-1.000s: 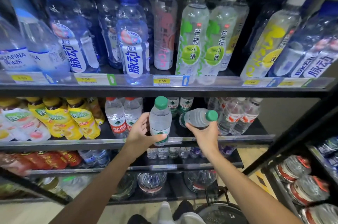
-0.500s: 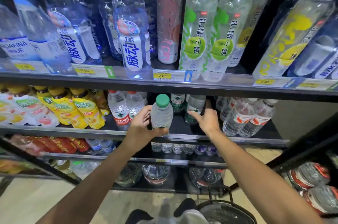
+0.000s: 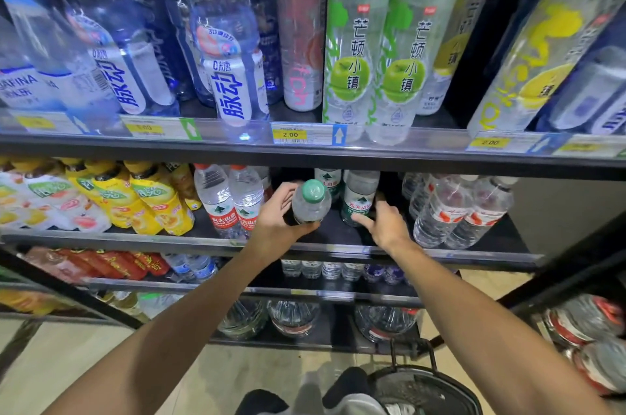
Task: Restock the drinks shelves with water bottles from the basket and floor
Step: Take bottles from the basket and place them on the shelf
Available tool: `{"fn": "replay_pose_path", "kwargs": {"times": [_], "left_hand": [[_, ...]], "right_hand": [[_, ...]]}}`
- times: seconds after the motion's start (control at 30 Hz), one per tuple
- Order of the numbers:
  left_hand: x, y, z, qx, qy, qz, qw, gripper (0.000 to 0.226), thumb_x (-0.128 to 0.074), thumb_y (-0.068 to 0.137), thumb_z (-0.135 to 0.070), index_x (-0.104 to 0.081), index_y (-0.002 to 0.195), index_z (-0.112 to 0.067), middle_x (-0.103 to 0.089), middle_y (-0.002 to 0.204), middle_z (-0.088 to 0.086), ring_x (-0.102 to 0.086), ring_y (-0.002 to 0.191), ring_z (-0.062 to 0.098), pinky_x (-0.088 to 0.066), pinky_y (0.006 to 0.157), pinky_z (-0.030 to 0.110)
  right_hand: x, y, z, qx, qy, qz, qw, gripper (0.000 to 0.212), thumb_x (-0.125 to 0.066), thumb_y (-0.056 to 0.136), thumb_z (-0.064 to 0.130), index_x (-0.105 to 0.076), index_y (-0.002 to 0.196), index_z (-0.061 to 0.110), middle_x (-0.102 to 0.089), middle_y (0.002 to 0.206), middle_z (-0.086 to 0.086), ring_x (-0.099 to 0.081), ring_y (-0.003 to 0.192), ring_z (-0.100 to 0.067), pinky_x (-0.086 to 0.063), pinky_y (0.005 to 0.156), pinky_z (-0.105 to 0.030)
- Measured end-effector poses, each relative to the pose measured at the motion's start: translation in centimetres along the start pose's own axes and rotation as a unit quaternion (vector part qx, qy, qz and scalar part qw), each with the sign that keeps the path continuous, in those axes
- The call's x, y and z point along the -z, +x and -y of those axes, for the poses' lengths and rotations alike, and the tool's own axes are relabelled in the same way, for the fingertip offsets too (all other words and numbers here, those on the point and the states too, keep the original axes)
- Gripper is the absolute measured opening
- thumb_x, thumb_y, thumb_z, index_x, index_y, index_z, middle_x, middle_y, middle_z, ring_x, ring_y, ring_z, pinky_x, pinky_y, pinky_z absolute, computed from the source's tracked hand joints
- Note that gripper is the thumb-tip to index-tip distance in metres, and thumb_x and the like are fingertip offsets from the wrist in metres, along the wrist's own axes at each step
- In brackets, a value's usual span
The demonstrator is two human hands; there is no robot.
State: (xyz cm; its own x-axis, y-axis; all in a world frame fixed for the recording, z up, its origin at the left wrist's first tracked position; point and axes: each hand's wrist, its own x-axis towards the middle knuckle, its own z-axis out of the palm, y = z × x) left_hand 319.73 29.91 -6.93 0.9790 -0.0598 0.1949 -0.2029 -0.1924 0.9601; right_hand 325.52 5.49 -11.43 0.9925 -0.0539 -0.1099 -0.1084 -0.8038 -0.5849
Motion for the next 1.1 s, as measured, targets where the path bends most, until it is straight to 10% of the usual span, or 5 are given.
{"fn": "replay_pose_path", "kwargs": {"times": [0.23,0.53,0.83,0.97,1.1], "left_hand": [[-2.4,3.2,3.2,0.087,0.014,0.001,0.996,0.068,-0.092,0.069,-0.004,-0.054,0.119,-0.028,-0.068,0.122,-0.008,-0.064,0.111,-0.007,-0.052,0.094,0.015],[-2.7,4.9,4.5,0.152,0.015,0.025,0.988,0.056,-0.085,0.081,-0.013,-0.058,0.127,0.004,-0.070,0.125,0.013,-0.066,0.120,0.020,-0.051,0.108,0.033],[-2.5,5.2,6.3,0.158,0.148,0.109,0.970,0.058,-0.074,0.086,0.003,-0.050,0.138,-0.004,-0.064,0.129,0.007,-0.063,0.106,0.005,-0.045,0.075,-0.003],[-2.8,6.5,6.7,0.158,0.198,0.156,0.955,0.059,-0.074,0.088,-0.003,-0.048,0.141,-0.003,-0.060,0.140,0.013,-0.058,0.128,0.022,-0.048,0.105,0.025],[-3.2,7.5,6.8,0.164,0.182,0.181,0.952,0.082,-0.079,0.086,-0.014,-0.033,0.153,-0.018,-0.053,0.148,0.003,-0.051,0.123,0.009,-0.039,0.102,0.023]], "right_hand": [[-0.4,0.2,-0.1,-0.015,-0.002,-0.008,1.000,0.065,-0.072,0.088,0.053,-0.047,0.130,0.011,-0.066,0.115,-0.020,-0.062,0.106,-0.042,-0.052,0.082,-0.046],[-1.0,0.3,-0.6,-0.009,0.047,-0.003,0.999,0.065,-0.075,0.088,0.047,-0.048,0.135,0.011,-0.067,0.122,-0.016,-0.062,0.112,-0.038,-0.054,0.087,-0.044],[-0.2,1.9,-0.7,0.015,0.138,0.053,0.989,0.062,-0.092,0.072,0.023,-0.064,0.125,0.009,-0.073,0.120,-0.009,-0.069,0.110,-0.024,-0.052,0.099,-0.036],[-0.1,2.8,-0.4,0.014,0.096,0.072,0.993,0.061,-0.091,0.073,0.029,-0.065,0.126,0.017,-0.073,0.123,-0.005,-0.067,0.111,-0.023,-0.049,0.098,-0.031],[-0.1,3.2,-0.6,0.001,0.066,0.093,0.993,0.053,-0.088,0.075,0.038,-0.070,0.123,0.021,-0.073,0.123,-0.002,-0.067,0.112,-0.021,-0.048,0.096,-0.027]]}}
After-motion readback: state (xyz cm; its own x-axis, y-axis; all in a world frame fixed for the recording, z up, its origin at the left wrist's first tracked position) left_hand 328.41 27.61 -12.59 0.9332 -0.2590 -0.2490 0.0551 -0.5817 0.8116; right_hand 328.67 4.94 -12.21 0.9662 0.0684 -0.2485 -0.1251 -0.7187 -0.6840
